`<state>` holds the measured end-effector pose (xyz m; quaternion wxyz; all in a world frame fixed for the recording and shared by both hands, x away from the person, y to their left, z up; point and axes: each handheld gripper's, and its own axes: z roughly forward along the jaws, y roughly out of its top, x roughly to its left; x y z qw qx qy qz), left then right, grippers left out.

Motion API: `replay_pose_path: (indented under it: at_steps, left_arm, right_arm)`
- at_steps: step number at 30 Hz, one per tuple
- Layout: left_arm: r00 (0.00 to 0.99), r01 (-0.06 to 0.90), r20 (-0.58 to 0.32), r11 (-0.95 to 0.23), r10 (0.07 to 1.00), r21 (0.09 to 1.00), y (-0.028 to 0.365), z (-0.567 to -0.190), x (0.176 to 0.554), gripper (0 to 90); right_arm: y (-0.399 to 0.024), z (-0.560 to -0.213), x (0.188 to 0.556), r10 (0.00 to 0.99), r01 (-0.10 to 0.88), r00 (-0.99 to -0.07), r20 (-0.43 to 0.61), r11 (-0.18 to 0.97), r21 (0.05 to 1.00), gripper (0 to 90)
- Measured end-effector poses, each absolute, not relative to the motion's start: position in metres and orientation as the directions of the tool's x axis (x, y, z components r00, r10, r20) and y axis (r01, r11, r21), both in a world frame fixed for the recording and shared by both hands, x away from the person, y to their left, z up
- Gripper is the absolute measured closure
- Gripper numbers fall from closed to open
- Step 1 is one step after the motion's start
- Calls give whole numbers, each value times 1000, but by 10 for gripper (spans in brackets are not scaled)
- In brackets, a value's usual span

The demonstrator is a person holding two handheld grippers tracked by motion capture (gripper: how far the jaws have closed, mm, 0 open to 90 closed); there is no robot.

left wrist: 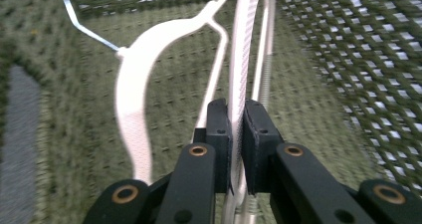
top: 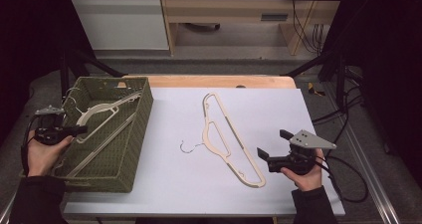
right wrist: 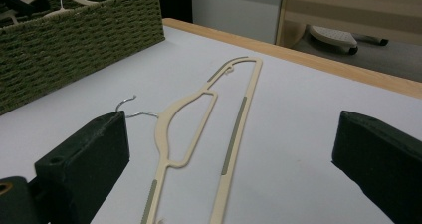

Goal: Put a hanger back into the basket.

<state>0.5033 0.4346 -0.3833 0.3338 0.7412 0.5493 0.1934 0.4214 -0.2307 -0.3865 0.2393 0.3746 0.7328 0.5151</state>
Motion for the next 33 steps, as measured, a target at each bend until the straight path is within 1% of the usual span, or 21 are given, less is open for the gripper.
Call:
replay_pose_path:
  at_steps: [4, 5, 8, 12, 17, 22, 24, 27, 29, 33]
  left_arm:
    - [269, 716, -62, -156, 961, 680, 438, -388, 507, 796]
    - [271, 726, -48, -171, 961, 666, 440, -389, 508, 790]
    - [248, 736, -47, -157, 968, 658, 440, -392, 510, 780]
    - [249, 750, -35, -170, 968, 639, 441, -394, 511, 753]
    - [232, 770, -45, -155, 972, 619, 441, -398, 512, 685]
    - [220, 778, -42, -150, 975, 610, 442, -399, 513, 656]
    - [225, 782, -45, -152, 973, 604, 441, -400, 514, 617]
    - [229, 785, -32, -164, 973, 598, 441, -401, 514, 602]
    - [225, 787, -39, -158, 974, 597, 441, -401, 514, 599]
    - [221, 789, -41, -154, 974, 594, 442, -399, 512, 551]
  right_arm:
    - [-230, -387, 422, 796, 303, -604, 35, 189, 934, 20]
    - [-230, -387, 422, 795, 304, -605, 36, 190, 934, 20]
    - [-230, -387, 422, 795, 302, -606, 32, 192, 934, 20]
    - [-230, -387, 422, 795, 301, -606, 32, 192, 934, 21]
    - [-230, -387, 422, 795, 302, -605, 32, 192, 934, 21]
    - [-229, -388, 422, 795, 302, -606, 30, 195, 933, 20]
    - [-229, -387, 422, 795, 302, -605, 31, 194, 933, 21]
    - [-229, -387, 421, 796, 301, -605, 31, 192, 934, 21]
    - [-229, -387, 421, 795, 300, -605, 30, 193, 934, 21]
    - [-229, -387, 421, 795, 299, -605, 29, 193, 935, 21]
